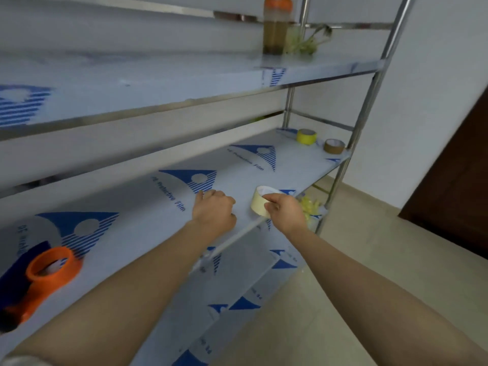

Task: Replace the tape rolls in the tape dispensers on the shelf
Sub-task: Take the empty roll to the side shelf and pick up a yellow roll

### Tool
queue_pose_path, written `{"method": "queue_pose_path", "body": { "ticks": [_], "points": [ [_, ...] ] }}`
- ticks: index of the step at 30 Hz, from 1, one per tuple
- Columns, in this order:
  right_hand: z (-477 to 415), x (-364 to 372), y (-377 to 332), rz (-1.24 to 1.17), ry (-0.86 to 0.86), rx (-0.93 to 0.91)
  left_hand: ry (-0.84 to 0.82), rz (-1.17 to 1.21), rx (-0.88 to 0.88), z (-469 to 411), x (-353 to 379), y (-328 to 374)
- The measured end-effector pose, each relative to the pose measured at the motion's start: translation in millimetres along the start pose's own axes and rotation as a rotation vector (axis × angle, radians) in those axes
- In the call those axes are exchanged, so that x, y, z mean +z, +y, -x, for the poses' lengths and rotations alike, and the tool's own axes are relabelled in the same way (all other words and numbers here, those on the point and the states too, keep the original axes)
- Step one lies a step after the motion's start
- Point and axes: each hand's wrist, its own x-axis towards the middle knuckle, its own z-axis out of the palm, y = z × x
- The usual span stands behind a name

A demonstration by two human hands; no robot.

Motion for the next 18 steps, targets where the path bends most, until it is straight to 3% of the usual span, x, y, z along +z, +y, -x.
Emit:
{"method": "queue_pose_path", "body": {
  "ticks": [8, 18],
  "points": [
    [-57.4, -126.9, 114.4, 0.113, 0.059, 0.018, -0.034, -0.02, 0.048, -96.0, -7.3, 157.5],
    [-128.4, -199.7, 202.5, 0.06, 0.15, 0.072, -0.054, 0.012, 0.11, -214.8, 8.6, 248.9]
  ]
}}
